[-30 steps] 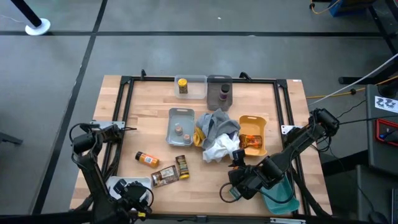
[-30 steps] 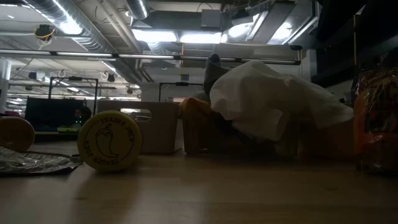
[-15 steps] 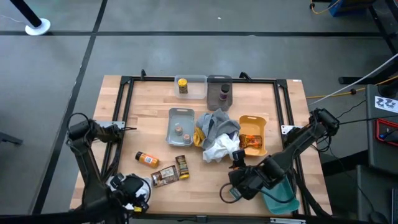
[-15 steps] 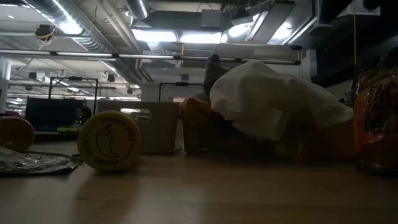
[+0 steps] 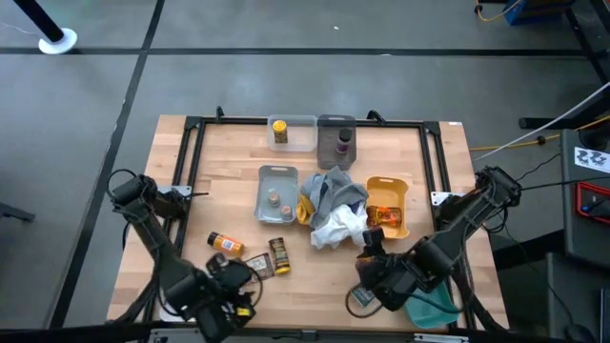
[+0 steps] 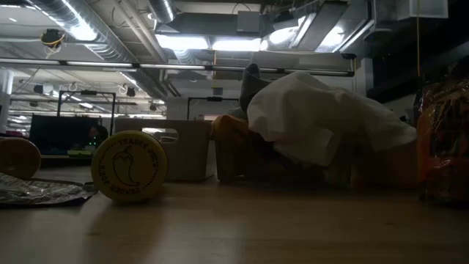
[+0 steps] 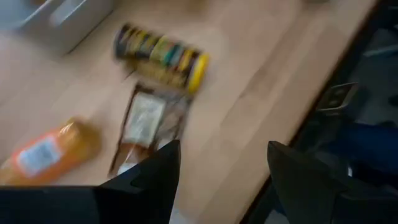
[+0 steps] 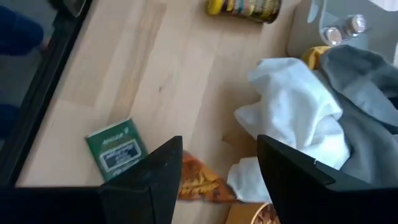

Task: Sort spices by type
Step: Put the right orange seasoning pack into the yellow bin

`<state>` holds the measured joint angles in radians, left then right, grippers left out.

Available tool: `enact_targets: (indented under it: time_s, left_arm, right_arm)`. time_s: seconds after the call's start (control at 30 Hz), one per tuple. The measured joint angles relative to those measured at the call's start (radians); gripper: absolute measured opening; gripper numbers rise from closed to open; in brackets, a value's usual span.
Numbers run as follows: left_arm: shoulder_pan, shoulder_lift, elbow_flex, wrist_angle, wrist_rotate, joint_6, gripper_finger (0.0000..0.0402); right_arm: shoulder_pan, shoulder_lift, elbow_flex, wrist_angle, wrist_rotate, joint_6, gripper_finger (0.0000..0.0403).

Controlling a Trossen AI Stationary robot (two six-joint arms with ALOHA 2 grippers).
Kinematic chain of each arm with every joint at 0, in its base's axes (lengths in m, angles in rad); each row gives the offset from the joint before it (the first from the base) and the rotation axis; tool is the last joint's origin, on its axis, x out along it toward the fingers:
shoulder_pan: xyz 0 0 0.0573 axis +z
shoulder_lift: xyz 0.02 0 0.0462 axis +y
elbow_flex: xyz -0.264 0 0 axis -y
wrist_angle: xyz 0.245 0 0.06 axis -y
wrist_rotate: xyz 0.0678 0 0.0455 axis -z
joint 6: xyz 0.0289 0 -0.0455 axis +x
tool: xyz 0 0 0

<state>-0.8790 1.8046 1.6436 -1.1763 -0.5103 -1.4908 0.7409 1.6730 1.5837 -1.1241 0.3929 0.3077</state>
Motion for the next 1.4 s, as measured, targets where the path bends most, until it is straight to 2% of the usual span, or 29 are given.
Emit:
enact_targets:
  time_s: [0.13,0.33,0.47,0.63,0.7,0.93,1.2,1.4]
  left_arm:
    - [0.058,0.001,0.000,0.053,0.000,0.145,0.0224]
    - [0.139,0.002,0.000,0.068,-0.001,0.225,0.0224]
    - [0.183,0.002,0.000,0.069,-0.001,0.264,0.0224]
    - [0.227,0.003,0.000,0.070,-0.002,0.301,0.0224]
    - [0.238,0.003,0.000,0.070,-0.003,0.313,0.0224]
    - [0.253,0.004,-0.001,0.069,-0.004,0.316,0.0224]
    - [0.252,0.004,-0.001,0.069,-0.005,0.356,0.0224]
    - [0.252,0.004,-0.001,0.069,-0.011,0.363,0.0224]
  right_arm:
    - [0.047,0.000,0.008,-0.030,0.006,0.002,0.0207]
    - [0.118,-0.002,0.008,-0.090,0.008,0.129,0.0207]
    - [0.146,-0.002,0.008,-0.137,0.015,0.326,0.0207]
    - [0.142,-0.002,0.008,-0.212,0.094,0.670,0.0207]
    - [0.142,-0.002,0.007,-0.222,0.095,0.747,0.0207]
    - [0.143,-0.002,-0.009,-0.133,0.068,0.797,0.0207]
    - [0.120,-0.002,-0.107,-0.094,0.096,1.007,0.0207]
    - [0.081,-0.002,-0.187,-0.086,0.111,1.103,0.0207]
